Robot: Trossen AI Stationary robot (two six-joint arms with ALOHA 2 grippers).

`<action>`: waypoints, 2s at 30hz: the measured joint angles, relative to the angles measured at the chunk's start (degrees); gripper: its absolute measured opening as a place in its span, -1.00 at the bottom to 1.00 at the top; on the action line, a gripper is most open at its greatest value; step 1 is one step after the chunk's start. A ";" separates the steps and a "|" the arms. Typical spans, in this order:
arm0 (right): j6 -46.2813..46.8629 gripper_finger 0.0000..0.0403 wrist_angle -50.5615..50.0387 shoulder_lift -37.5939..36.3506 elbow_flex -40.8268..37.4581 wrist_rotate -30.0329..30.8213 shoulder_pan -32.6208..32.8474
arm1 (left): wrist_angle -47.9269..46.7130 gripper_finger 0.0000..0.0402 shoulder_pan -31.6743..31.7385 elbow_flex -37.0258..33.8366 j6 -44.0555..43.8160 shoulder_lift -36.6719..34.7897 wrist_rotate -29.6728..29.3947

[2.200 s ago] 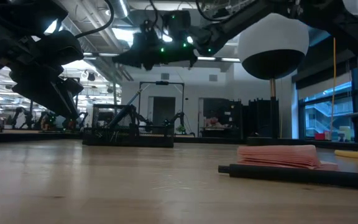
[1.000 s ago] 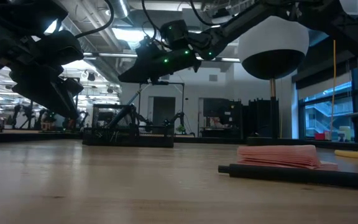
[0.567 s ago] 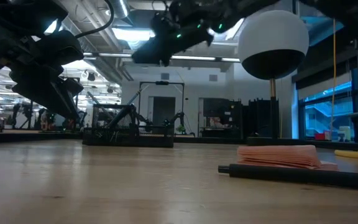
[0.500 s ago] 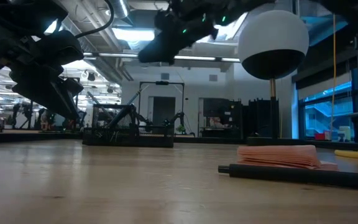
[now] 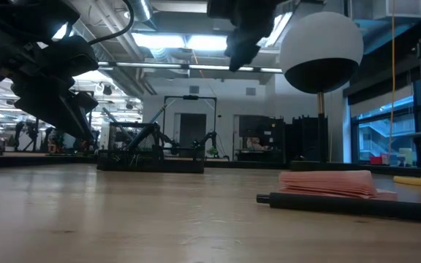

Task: Pick and place office supplies into organizer
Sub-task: Put the black pen into the desk organizer

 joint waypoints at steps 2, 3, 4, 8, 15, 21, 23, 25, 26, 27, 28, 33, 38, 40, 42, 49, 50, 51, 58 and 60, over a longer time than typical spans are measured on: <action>1.43 -0.29 0.35 0.03 -1.40 2.35 3.02 | 0.00 -0.51 -0.01 0.00 0.72 0.00 0.00; 2.33 -0.29 0.58 0.08 -1.96 3.44 4.47 | 0.00 -0.51 0.00 0.00 1.27 -0.02 0.00; 3.54 -0.29 1.88 0.07 -2.70 4.45 5.84 | 0.00 -0.51 -0.02 0.00 1.57 -0.01 0.00; 9.18 -0.29 9.13 0.09 -7.11 7.35 10.63 | 0.00 -0.51 -0.02 0.00 1.99 0.00 0.00; 18.13 -0.29 18.90 0.07 -14.74 7.79 16.45 | 0.00 -0.51 -0.01 0.00 2.08 0.00 0.00; 24.05 -0.29 27.44 0.07 -21.05 7.80 19.54 | 0.00 -0.51 0.00 0.00 2.12 0.00 0.00; 25.35 -0.29 31.22 0.07 -22.88 8.35 20.51 | 0.02 -0.51 -0.01 0.00 2.91 0.00 -0.03; 25.53 -0.29 32.47 0.08 -23.86 9.83 21.56 | 0.41 -0.51 -0.01 0.00 3.88 0.00 -0.34; 25.40 -0.29 33.33 0.09 -24.06 10.14 22.15 | 0.58 -0.51 0.00 0.00 4.19 0.00 -0.35; 25.36 -0.29 34.14 0.09 -24.11 11.12 22.78 | 0.72 -0.51 0.00 0.00 4.48 -0.01 -0.37; 25.51 -0.29 34.29 0.09 -24.12 12.61 23.53 | 0.97 -0.51 0.00 0.00 4.52 0.00 -0.35; 27.18 -0.29 34.07 0.94 -24.01 19.25 26.84 | 3.70 -0.51 -0.01 0.00 5.68 -0.01 -0.37; 30.06 -0.29 34.41 4.27 -22.17 19.72 28.58 | 6.08 -0.51 -0.02 0.00 7.08 0.00 -0.37; 30.90 -0.29 34.29 5.90 -21.06 20.00 28.94 | 6.54 -0.51 0.00 0.00 7.08 0.00 -0.39; 32.03 -0.29 31.68 7.24 -20.08 20.49 29.00 | 6.49 -0.51 -0.02 0.00 7.08 0.00 -0.37; 37.77 -0.29 29.90 8.74 -19.05 20.68 29.15 | 6.45 -0.51 0.00 0.00 7.08 0.00 -0.37; 38.25 -0.29 29.96 8.74 -19.05 20.72 29.36 | 6.35 -0.51 -0.02 0.00 7.08 0.00 -0.37; 38.75 -0.29 30.16 8.72 -19.05 20.74 29.62 | 6.26 -0.51 0.00 0.00 7.08 0.00 -0.37; 40.42 -0.29 29.40 10.71 -19.01 21.20 31.19 | 5.99 -0.51 -0.02 0.00 7.08 0.00 -0.37; 41.12 -0.29 29.55 11.76 -19.01 21.24 31.21 | 5.95 -0.51 0.00 0.00 7.06 0.00 -0.37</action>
